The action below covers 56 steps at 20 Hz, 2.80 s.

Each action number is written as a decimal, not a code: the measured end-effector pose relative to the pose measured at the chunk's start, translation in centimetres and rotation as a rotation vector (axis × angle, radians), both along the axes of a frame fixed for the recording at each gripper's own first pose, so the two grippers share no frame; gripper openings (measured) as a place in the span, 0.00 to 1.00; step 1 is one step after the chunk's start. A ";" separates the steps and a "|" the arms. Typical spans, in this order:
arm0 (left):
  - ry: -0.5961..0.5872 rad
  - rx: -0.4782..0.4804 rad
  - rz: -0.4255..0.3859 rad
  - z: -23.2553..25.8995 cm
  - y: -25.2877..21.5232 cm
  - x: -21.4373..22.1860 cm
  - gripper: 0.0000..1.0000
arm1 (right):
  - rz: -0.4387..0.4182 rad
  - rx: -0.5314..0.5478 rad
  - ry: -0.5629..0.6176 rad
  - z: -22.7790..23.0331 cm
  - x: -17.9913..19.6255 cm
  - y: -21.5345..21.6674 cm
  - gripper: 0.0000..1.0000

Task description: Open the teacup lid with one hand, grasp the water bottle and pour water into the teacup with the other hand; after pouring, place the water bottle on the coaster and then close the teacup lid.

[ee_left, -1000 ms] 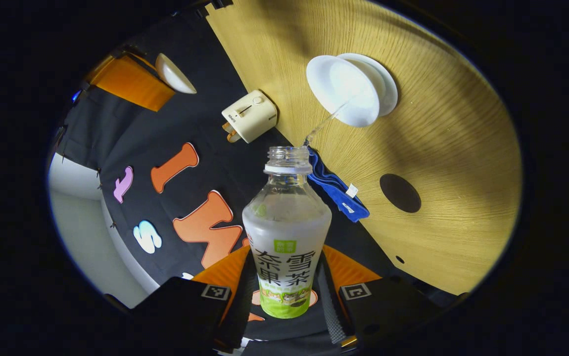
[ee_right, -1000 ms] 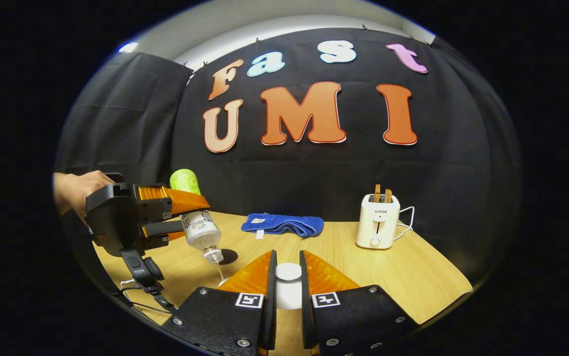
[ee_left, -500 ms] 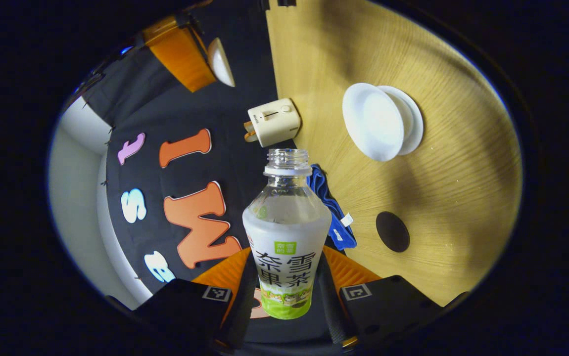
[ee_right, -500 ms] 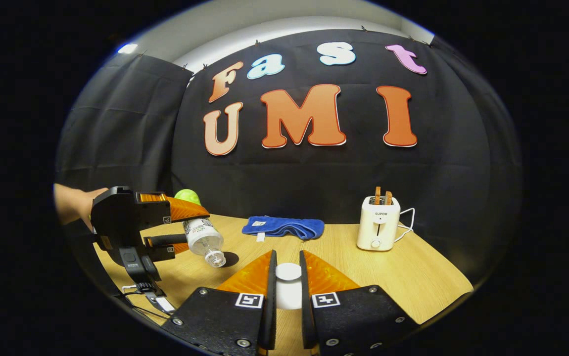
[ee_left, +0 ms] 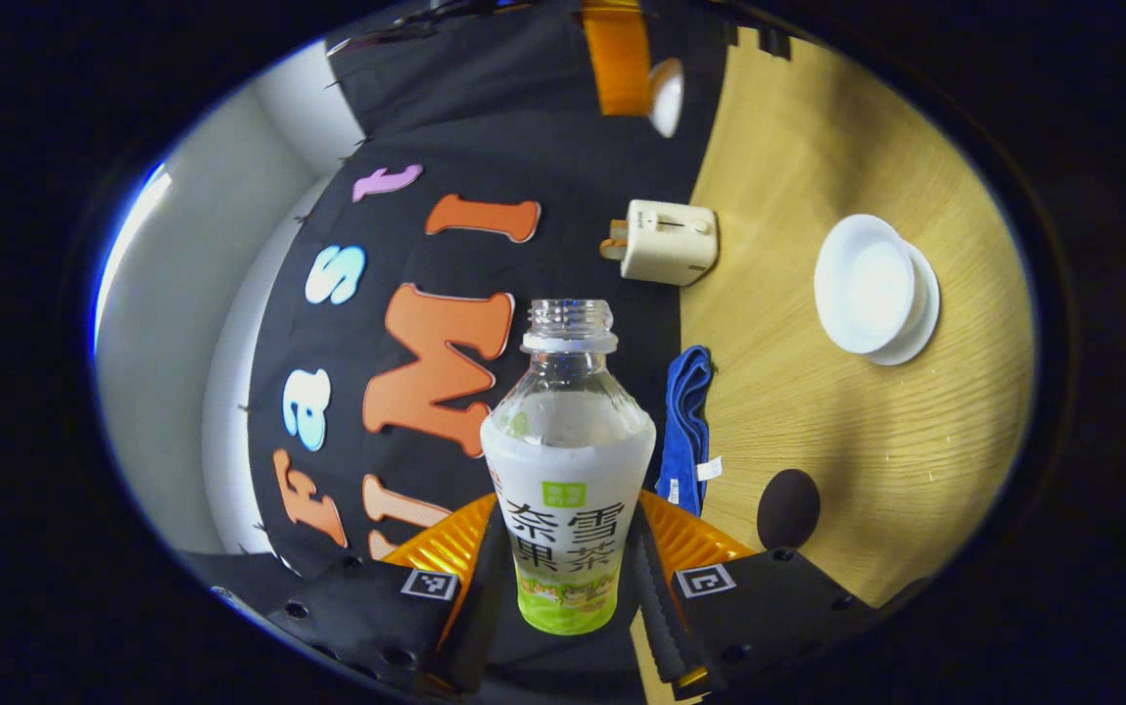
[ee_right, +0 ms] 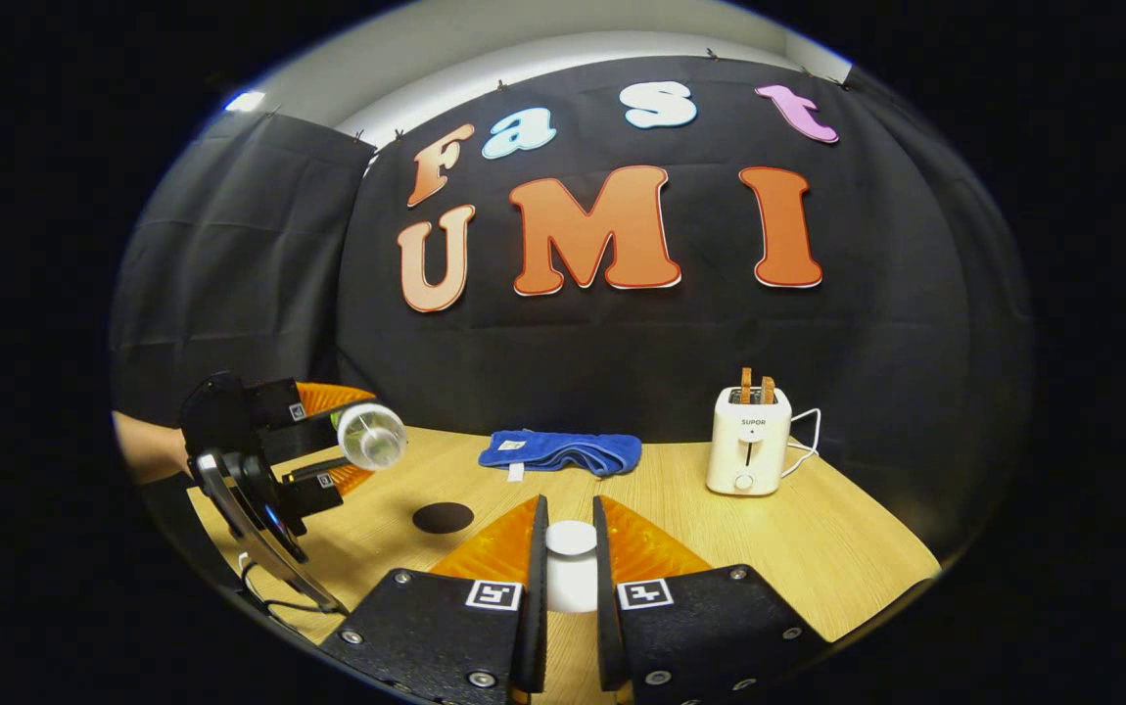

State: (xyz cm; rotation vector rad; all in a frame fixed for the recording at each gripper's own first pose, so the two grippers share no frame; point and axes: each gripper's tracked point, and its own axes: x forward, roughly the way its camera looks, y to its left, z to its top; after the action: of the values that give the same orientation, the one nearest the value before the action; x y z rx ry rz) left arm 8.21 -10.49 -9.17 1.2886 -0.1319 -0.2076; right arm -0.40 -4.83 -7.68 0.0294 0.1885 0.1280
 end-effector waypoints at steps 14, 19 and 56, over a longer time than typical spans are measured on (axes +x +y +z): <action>0.182 -1.039 0.144 1.0 5.9 3.4 0.66 | 0.059 -0.023 0.043 -2.0 1.8 4.5 0.22; 0.321 -1.319 0.154 -0.7 5.8 4.7 0.64 | 0.062 -0.025 0.049 -2.5 1.6 4.7 0.22; 0.484 -1.226 0.242 -8.7 2.9 5.7 0.99 | 0.090 -0.059 0.113 -6.2 2.7 7.2 0.22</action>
State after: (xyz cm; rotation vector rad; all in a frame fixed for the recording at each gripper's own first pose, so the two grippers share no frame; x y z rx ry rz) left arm 13.93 -7.56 -17.91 0.0095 0.2855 -0.1731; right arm 2.29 2.36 -13.90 -0.0304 0.3068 0.2104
